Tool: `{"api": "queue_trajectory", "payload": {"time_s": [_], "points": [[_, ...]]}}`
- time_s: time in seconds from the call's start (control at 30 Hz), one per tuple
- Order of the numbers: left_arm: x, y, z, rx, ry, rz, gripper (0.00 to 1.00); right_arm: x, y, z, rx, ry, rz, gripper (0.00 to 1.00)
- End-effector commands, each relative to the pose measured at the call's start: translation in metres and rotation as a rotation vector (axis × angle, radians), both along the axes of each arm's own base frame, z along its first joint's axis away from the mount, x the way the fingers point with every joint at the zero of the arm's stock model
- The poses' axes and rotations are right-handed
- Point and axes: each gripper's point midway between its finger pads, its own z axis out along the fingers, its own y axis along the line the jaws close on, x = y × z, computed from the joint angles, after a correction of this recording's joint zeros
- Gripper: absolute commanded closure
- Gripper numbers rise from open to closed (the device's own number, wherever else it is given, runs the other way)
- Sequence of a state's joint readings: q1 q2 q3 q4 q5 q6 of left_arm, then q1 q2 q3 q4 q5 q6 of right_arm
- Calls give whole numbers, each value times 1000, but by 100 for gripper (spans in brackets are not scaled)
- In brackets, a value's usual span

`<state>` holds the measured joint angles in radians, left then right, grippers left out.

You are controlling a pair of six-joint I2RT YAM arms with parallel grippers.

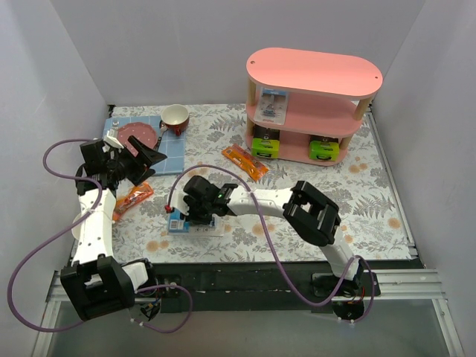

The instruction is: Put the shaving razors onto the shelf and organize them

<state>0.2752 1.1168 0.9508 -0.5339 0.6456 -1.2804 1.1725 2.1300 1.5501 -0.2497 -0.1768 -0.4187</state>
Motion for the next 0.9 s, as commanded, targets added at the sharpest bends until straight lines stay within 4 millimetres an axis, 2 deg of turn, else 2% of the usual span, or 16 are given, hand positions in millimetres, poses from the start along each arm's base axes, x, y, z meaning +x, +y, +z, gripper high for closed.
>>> {"api": "queue_trajectory", "payload": {"time_s": [0.0,0.03,0.07,0.1,0.13,0.17,0.27,0.3,0.37,0.43,0.67,0.73,0.87], "points": [[11,-6,18,-34,-100,-58,23,61,-29,57,90,-45,-234,99],[12,-9,19,-47,-114,-71,23,67,-35,69,116,-24,-274,99],[12,-13,21,-80,-125,-88,23,73,-42,95,167,-7,-314,99],[13,-20,24,-104,-174,-133,23,84,-56,104,187,54,-406,99],[12,-26,27,-123,-195,-158,23,88,-62,114,210,80,-438,99],[11,-31,30,-143,-214,-178,23,93,-71,133,246,82,-478,99],[7,-54,42,-156,-328,-268,21,107,-91,154,287,101,-614,99],[7,-59,49,-156,-375,-288,20,108,-93,158,297,105,-648,99],[6,-75,48,-163,-375,-328,20,113,-98,172,340,105,-725,99],[5,-91,49,-184,-362,-388,19,117,-99,180,366,83,-753,99],[27,-109,50,-209,-349,-447,20,117,-91,186,395,93,-747,99],[32,-108,36,-219,-287,-429,21,117,-87,190,409,100,-734,99],[34,-112,24,-251,-231,-444,27,121,-82,199,433,92,-729,99]]}}
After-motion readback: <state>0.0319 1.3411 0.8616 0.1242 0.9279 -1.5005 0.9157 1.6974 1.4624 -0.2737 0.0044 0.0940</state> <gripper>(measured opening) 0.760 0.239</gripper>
